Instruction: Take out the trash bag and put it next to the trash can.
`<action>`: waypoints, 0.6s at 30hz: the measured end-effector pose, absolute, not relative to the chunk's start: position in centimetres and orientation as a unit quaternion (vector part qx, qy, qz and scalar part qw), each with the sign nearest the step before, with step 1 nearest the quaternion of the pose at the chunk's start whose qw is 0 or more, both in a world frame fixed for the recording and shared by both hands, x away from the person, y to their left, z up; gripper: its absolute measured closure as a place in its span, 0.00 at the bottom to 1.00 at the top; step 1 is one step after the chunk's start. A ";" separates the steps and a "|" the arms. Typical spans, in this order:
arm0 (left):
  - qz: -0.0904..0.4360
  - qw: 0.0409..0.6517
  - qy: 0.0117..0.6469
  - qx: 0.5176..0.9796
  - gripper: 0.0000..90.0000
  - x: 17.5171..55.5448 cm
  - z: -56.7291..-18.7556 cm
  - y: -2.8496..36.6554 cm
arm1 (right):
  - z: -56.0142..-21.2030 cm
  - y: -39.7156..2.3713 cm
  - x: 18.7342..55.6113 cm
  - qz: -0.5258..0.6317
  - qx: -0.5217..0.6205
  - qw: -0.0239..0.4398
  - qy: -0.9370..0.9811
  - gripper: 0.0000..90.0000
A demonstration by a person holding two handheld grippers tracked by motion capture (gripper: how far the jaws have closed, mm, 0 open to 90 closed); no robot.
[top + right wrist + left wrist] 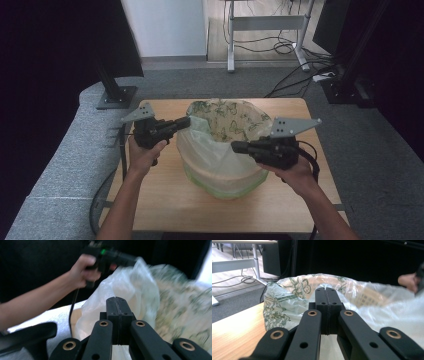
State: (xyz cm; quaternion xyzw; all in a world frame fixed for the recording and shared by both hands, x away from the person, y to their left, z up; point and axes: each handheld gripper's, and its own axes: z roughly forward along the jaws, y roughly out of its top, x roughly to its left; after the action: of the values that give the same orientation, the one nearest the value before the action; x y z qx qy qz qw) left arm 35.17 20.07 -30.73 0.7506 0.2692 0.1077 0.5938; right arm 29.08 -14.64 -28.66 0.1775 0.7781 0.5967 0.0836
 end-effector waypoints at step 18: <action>0.103 0.588 0.269 0.756 1.00 35.3 -31.4 19.9 | -29.1 -15.5 31.6 0.589 0.186 0.114 0.778 0.47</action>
State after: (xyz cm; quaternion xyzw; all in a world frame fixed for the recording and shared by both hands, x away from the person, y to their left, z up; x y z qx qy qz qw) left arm 35.30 19.95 -31.38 0.7558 0.2690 0.1034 0.5879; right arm 31.63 -15.53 -29.12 0.1861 0.7780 0.5891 0.1142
